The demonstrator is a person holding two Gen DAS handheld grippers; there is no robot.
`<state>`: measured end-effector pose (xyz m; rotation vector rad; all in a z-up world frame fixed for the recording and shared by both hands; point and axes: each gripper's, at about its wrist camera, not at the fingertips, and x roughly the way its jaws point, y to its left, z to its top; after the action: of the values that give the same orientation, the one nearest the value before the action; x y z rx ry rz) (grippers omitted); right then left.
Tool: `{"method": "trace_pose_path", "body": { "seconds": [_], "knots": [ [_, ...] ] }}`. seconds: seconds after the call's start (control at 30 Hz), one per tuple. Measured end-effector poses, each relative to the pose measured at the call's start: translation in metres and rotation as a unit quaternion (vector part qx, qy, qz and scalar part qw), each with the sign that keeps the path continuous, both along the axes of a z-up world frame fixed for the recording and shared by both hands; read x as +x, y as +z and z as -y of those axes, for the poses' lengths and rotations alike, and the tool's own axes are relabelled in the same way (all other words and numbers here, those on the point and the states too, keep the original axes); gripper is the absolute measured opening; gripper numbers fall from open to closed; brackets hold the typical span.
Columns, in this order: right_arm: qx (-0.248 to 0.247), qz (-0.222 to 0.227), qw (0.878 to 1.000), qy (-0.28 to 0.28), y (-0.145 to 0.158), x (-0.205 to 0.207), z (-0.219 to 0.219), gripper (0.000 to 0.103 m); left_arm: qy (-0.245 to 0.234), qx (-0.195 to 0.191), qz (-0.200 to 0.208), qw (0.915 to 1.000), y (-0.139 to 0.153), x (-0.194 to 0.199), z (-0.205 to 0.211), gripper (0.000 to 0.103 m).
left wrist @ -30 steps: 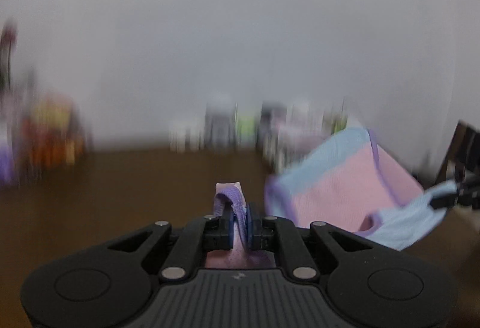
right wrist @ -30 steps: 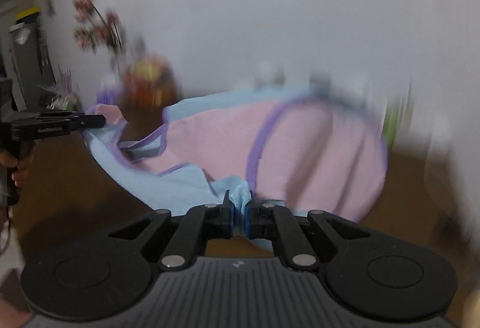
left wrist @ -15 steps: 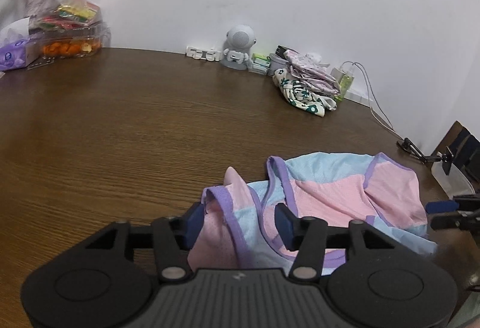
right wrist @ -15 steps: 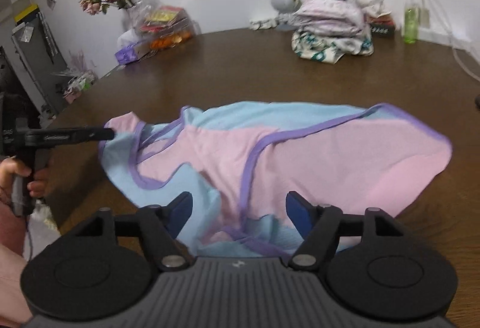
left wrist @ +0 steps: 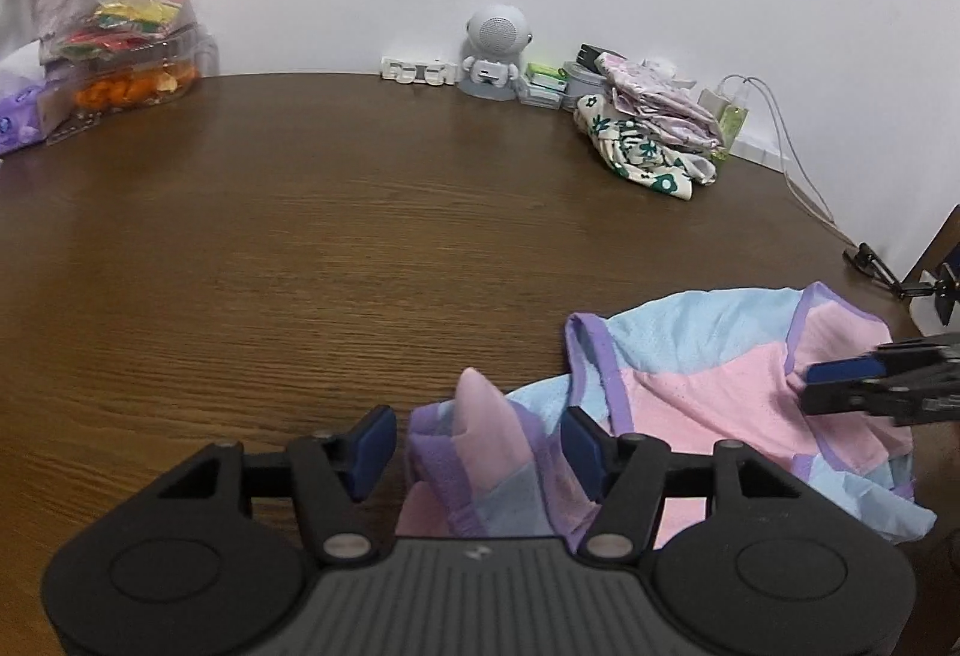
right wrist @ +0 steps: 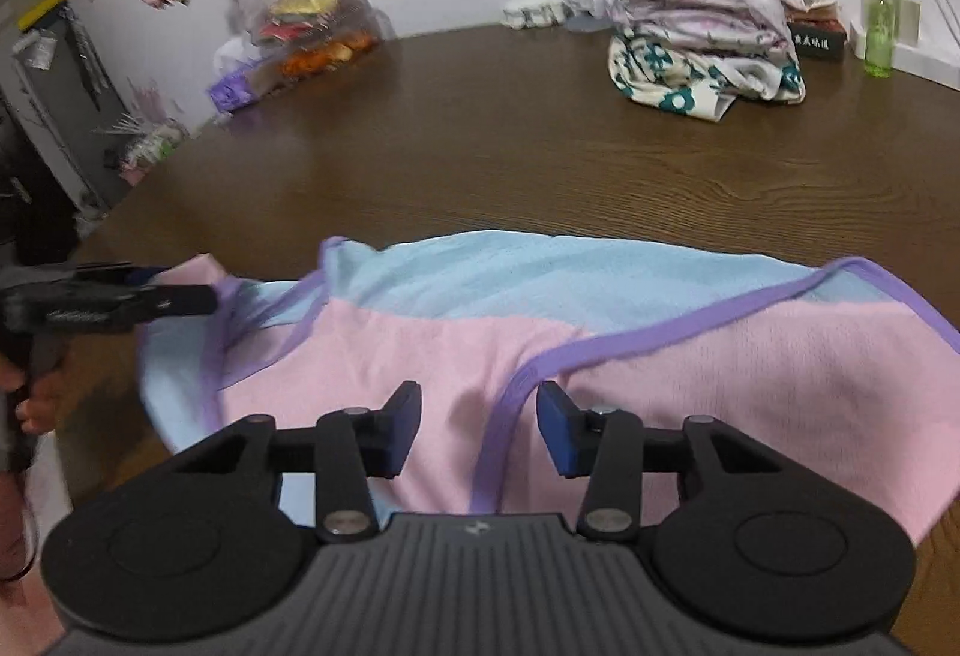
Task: Fold clothes
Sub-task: 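Lay the garment flat on the table and release both tools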
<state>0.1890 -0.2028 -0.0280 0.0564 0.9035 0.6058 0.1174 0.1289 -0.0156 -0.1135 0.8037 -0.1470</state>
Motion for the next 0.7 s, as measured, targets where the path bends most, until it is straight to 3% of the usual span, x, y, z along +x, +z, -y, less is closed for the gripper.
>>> {"method": "trace_pose_path", "body": {
  "seconds": [0.07, 0.1, 0.13, 0.17, 0.27, 0.37, 0.57, 0.7],
  "knots": [
    [-0.009, -0.006, 1.000, 0.001, -0.004, 0.008, -0.007, 0.043, 0.000, -0.005, 0.000, 1.0000, 0.000, 0.003, -0.002, 0.054],
    [-0.012, -0.006, 1.000, 0.004, -0.005, 0.010, -0.009, 0.038, -0.004, -0.010, 0.002, 0.9999, 0.000, 0.005, -0.003, 0.036],
    [-0.014, -0.007, 1.000, 0.007, -0.005, 0.012, -0.012, 0.031, -0.008, -0.016, 0.003, 0.9998, 0.001, 0.006, -0.005, 0.010],
    [-0.012, -0.006, 1.000, 0.005, -0.005, 0.014, -0.013, 0.015, -0.013, -0.023, 0.005, 0.9997, 0.001, 0.007, -0.006, 0.005],
    [-0.004, 0.002, 1.000, -0.017, -0.001, 0.021, -0.011, 0.003, -0.025, -0.037, 0.018, 0.9988, 0.008, 0.004, -0.011, 0.005],
    [0.013, 0.014, 0.999, -0.041, 0.006, 0.030, -0.005, 0.000, -0.038, -0.043, 0.045, 0.9974, 0.023, -0.008, -0.016, 0.004],
    [0.039, 0.031, 0.997, -0.058, 0.019, 0.042, 0.001, 0.000, -0.066, -0.050, 0.094, 0.9921, 0.051, -0.037, -0.025, 0.004],
    [0.038, 0.027, 0.999, -0.021, 0.024, 0.037, -0.014, 0.005, -0.104, -0.028, 0.081, 0.9909, 0.048, -0.078, -0.018, 0.005]
  ]
}}
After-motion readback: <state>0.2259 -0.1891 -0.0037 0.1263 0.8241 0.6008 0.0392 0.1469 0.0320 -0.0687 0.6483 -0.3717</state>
